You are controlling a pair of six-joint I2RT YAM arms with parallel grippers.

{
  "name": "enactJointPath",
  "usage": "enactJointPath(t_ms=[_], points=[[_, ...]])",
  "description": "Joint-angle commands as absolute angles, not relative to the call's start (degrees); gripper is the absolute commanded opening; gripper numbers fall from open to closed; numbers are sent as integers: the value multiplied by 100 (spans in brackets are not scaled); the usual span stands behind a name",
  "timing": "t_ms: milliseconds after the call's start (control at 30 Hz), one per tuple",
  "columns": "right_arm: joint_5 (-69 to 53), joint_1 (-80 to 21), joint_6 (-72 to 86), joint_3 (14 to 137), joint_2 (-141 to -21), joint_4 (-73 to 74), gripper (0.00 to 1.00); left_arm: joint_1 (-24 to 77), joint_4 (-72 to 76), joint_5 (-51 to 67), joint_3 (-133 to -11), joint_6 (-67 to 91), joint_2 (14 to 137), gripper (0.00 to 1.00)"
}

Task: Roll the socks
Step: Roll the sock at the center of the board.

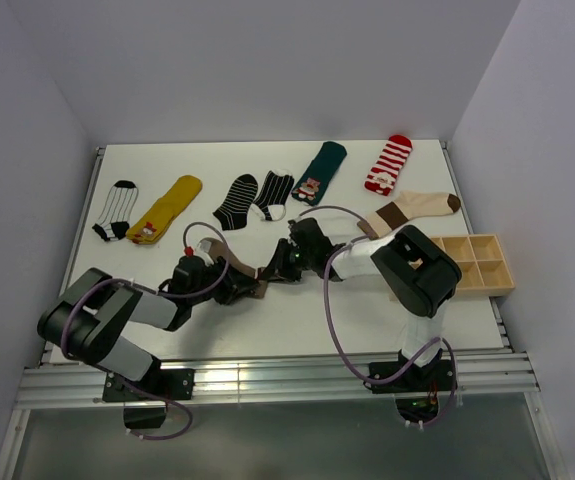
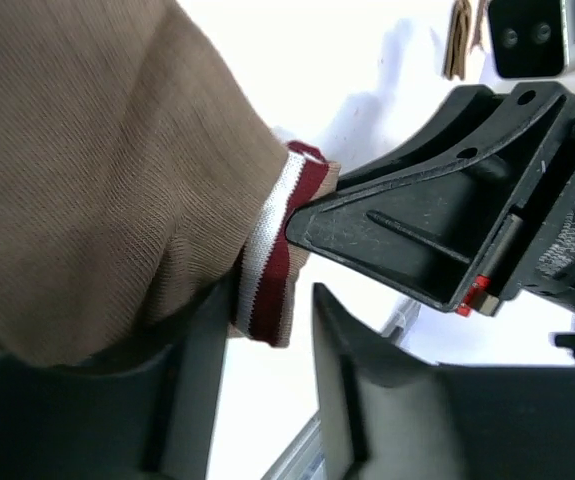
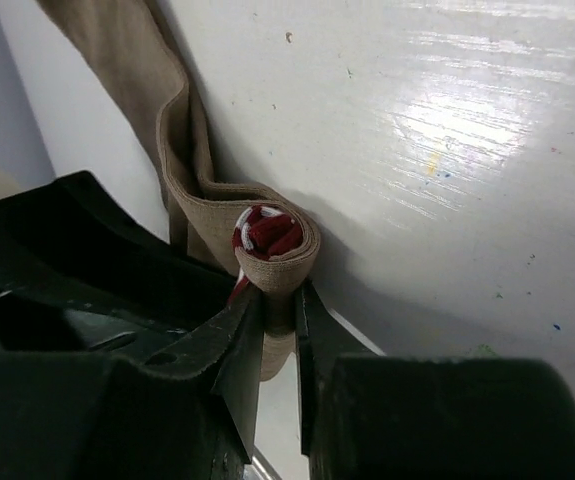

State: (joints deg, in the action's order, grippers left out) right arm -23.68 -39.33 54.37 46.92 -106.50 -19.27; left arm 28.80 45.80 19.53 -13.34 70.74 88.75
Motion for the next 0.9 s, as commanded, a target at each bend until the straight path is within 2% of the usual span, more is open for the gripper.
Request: enactJointPath(t_ms=[0,133,333,567,867], points=[[-1732,-3955,4914,5044,-10468,-459,0,2883,3396,1452,-1564,6435,8412,45],[-1477,-3955,4632,5562,-10441,481,0,3119,2436,766,-1845,5943,7648,52],[-1134,-3955,4421,6371,-10573,1985,0,4393,1240,-1228,-2522,4844,6970,51],[-1081,-3955,4412,6890,-10863,2838,0,5570,1423,-2696,-3136,3974,7584,51],[-1098,-3955,4377,7049,-10960,3050,0,6239,1459,-3287,-3761,3595,8700,49]])
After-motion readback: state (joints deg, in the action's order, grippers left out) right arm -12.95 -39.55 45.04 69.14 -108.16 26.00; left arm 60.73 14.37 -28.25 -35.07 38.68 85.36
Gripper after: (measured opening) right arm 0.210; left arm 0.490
